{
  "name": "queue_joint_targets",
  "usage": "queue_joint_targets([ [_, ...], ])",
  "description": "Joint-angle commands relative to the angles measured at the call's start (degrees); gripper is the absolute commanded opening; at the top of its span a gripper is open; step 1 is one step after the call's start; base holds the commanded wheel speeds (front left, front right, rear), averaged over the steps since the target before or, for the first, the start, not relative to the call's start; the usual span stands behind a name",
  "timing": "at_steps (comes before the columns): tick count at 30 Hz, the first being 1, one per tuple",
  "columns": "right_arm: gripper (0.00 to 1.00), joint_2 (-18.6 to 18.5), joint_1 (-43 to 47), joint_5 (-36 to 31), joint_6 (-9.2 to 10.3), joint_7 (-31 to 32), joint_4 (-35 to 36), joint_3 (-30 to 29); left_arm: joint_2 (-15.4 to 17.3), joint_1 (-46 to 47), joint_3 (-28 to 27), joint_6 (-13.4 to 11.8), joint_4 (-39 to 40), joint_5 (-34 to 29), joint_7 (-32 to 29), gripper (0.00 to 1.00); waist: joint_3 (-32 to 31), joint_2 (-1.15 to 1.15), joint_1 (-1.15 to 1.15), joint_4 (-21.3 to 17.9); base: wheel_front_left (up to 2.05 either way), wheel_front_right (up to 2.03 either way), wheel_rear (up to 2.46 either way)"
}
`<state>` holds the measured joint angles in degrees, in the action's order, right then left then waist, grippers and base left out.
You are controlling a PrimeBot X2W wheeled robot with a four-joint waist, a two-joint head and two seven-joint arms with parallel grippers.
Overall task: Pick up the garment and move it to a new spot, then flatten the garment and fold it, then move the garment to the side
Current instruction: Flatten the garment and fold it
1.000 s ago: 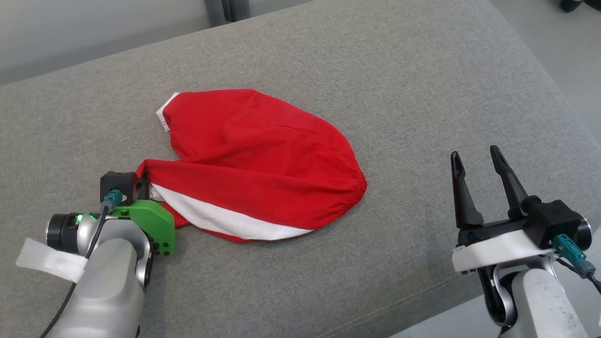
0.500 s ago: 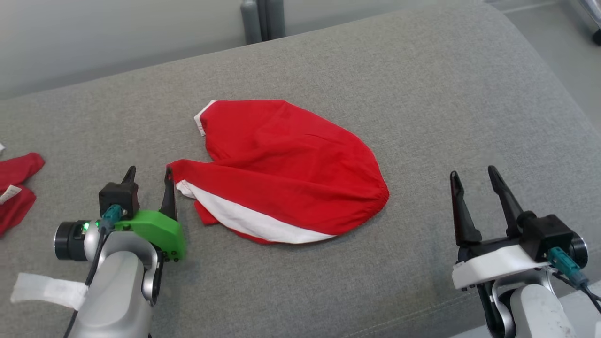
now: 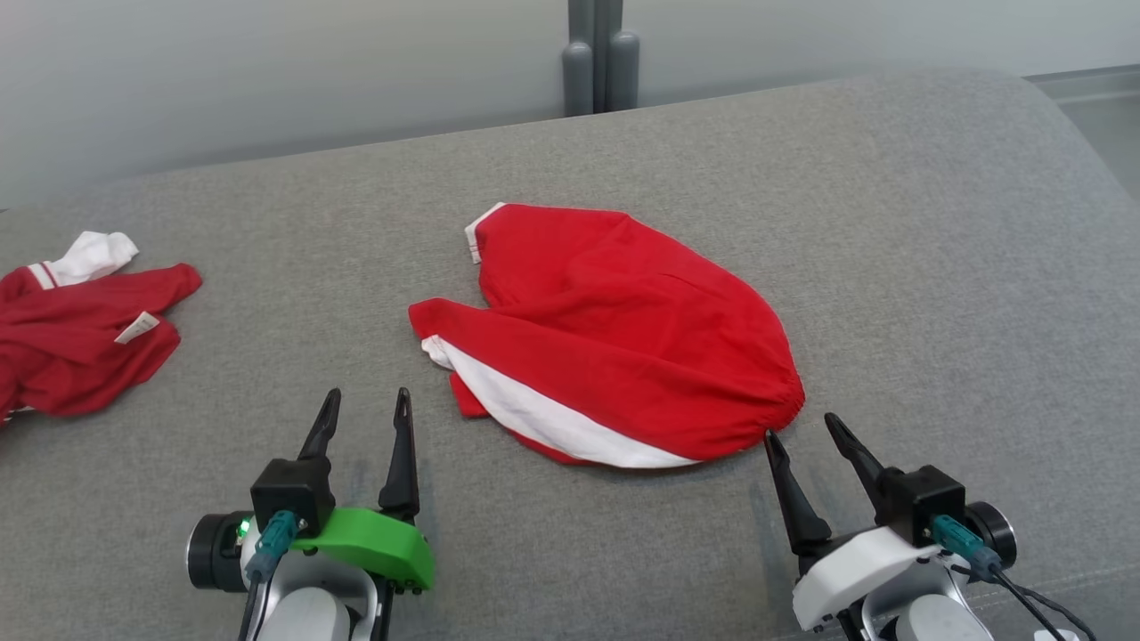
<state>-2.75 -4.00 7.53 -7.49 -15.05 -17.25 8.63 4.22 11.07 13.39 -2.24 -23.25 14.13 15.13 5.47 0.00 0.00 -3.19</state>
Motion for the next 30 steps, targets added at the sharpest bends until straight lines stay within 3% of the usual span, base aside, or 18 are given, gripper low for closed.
queue_joint_targets([
  [1, 1.00, -0.2, -1.1, -0.6, -0.01, -0.2, -0.5, 0.1, -0.1, -0.9, 0.0, -0.2, 0.7, -0.3, 0.0, 1.00, -0.6, 0.00, 0.00, 1.6, 0.00, 0.00, 0.00],
  [6, 1.00, -0.2, -4.6, -5.2, -0.01, -0.2, -5.7, 1.0, -0.7, -3.2, 0.6, -0.4, 3.7, -0.8, 0.0, 1.00, -0.7, 0.00, 0.00, 3.9, 0.00, 0.00, 0.00],
  [12, 1.00, -0.9, -9.3, -12.9, -0.01, -0.2, -15.4, -2.0, -1.1, -4.0, 1.4, -0.5, 5.2, -0.7, 0.0, 1.00, -0.9, 0.00, 0.00, 6.8, 0.00, 0.00, 0.00],
  [26, 1.00, -3.6, -17.3, -15.1, -0.01, -0.2, -24.8, -1.9, -1.3, -3.3, 2.2, -1.2, 7.0, 0.3, 0.0, 1.00, 1.4, 0.00, 0.00, 9.1, 0.00, 0.00, 0.00],
  [27, 0.79, -3.8, -17.7, -14.7, -0.01, -0.2, -25.5, -1.4, -1.3, -3.2, 2.3, -1.3, 7.0, 0.4, 0.0, 1.00, 1.5, 0.00, 0.00, 9.1, 0.00, 0.00, 0.00],
  [28, 0.52, -3.8, -18.0, -14.2, -0.01, -0.2, -26.4, -0.9, -1.3, -3.2, 2.3, -1.3, 7.0, 0.4, 0.0, 1.00, 1.6, 0.00, 0.00, 9.2, 0.00, 0.00, 0.00],
  [30, 0.37, -3.8, -18.4, -13.0, -0.01, -0.2, -28.1, 0.2, -1.3, -3.1, 2.3, -1.4, 7.1, 0.4, 0.0, 1.00, 1.7, 0.00, 0.00, 9.2, 0.00, 0.00, 0.00],
])
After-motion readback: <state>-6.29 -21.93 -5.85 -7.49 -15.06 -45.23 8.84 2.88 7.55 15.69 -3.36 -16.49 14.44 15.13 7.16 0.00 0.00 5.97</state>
